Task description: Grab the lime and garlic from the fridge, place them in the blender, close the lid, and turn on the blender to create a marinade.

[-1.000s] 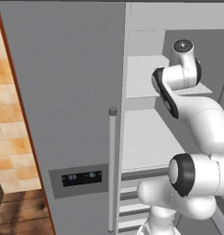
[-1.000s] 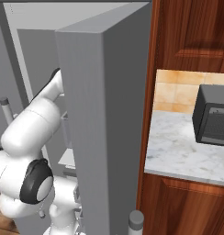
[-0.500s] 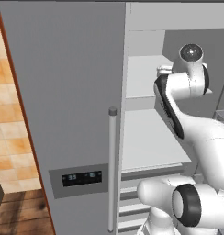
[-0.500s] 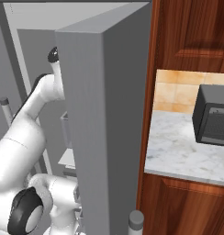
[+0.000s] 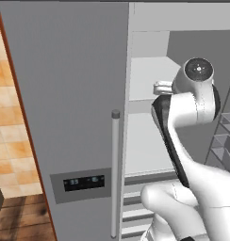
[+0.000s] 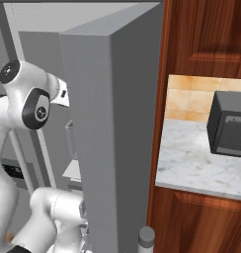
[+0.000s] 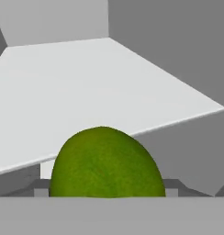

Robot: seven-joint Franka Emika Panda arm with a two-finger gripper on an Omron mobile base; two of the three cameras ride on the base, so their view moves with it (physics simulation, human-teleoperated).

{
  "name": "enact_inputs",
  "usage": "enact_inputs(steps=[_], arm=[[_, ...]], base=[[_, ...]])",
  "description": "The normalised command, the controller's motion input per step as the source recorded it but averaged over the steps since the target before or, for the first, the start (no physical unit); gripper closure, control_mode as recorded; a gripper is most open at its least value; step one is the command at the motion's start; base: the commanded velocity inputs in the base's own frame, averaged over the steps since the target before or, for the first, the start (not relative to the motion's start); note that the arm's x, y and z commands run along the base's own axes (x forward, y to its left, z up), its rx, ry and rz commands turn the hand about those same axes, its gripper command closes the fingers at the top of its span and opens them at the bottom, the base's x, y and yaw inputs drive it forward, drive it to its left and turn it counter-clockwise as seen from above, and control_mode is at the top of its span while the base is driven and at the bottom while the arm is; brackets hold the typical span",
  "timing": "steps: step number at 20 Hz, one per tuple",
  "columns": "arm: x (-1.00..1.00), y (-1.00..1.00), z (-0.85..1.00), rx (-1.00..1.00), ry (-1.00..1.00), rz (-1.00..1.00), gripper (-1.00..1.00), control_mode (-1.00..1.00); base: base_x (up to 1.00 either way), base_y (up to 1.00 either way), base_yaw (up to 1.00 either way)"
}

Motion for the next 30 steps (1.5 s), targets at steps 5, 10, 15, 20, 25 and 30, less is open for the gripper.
enact_inputs(steps=[5, 10, 15, 20, 25, 30], arm=[[-1.0, 0.56, -0.14, 0.02, 0.01, 0.07, 1.0, -1.0], [-0.97, 0.5, -0.38, -0.01, 0.03, 0.06, 1.0, -1.0], [-0.6, 0.5, -0.28, -0.04, 0.07, 0.07, 1.0, 1.0], [0.0, 0.0, 0.0, 0.0, 0.0, 0.0, 1.0, 1.0], [0.0, 0.0, 0.0, 0.0, 0.0, 0.0, 1.0, 1.0], [0.0, 0.0, 0.0, 0.0, 0.0, 0.0, 1.0, 1.0]], base=[[0.0, 0.0, 0.0], [0.0, 0.0, 0.0], [-0.2, 0.13, 0.01], [-1.0, 0.75, 0.0], [-1.0, 0.6, -0.35], [-0.89, 0.19, -0.82]])
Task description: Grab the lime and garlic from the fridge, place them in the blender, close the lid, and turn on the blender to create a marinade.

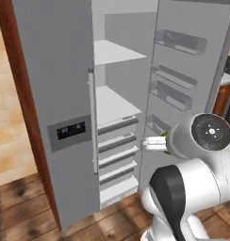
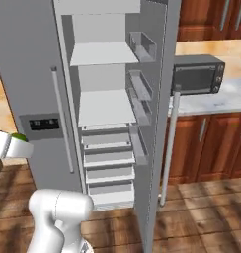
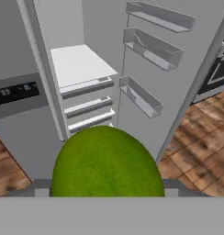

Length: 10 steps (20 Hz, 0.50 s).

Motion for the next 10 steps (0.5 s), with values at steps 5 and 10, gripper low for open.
enact_inputs(steps=[5, 10], arm=[[0.0, 0.0, 0.0, 0.0, 0.0, 0.0, 1.0, 1.0], [0.0, 0.0, 0.0, 0.0, 0.0, 0.0, 1.0, 1.0]], base=[[-0.45, 0.03, -0.95], [-0.07, 0.0, -1.0]])
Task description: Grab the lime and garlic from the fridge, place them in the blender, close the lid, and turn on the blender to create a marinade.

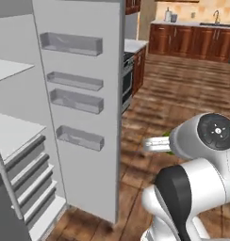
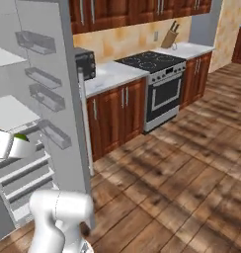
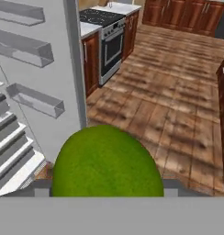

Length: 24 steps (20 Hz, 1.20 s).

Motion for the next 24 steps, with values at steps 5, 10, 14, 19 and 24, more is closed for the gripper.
enact_inputs(steps=[5, 10, 14, 19, 24], arm=[[0.0, 0.0, 0.0, 0.0, 0.0, 0.0, 1.0, 1.0], [0.0, 0.0, 0.0, 0.0, 0.0, 0.0, 1.0, 1.0], [0.0, 0.0, 0.0, 0.0, 0.0, 0.0, 1.0, 1.0], [0.0, 0.0, 0.0, 0.0, 0.0, 0.0, 1.0, 1.0], [0.0, 0.0, 0.0, 0.0, 0.0, 0.0, 1.0, 1.0]], base=[[0.16, -0.09, -0.93], [0.89, -0.23, -0.51], [1.0, -0.04, -0.24], [1.0, -0.38, -0.21], [1.0, -0.01, -0.4]])
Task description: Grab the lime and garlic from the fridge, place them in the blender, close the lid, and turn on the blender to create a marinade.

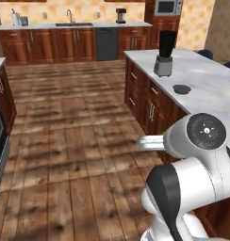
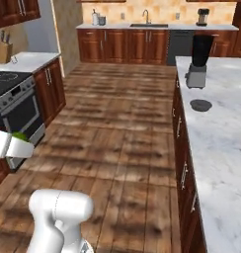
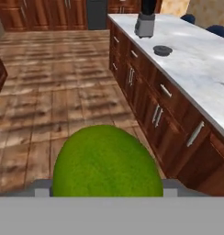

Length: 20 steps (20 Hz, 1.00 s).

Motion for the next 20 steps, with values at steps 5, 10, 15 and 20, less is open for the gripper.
enact_inputs(steps=[5, 10, 15, 20], arm=[[0.0, 0.0, 0.0, 0.0, 0.0, 0.0, 1.0, 1.0], [0.0, 0.0, 0.0, 0.0, 0.0, 0.0, 1.0, 1.0], [0.0, 0.0, 0.0, 0.0, 0.0, 0.0, 1.0, 1.0], [0.0, 0.0, 0.0, 0.0, 0.0, 0.0, 1.0, 1.0]], base=[[1.0, 0.35, -0.53], [1.0, 0.47, -0.55], [1.0, 0.61, -0.54], [1.0, 0.91, -0.52]])
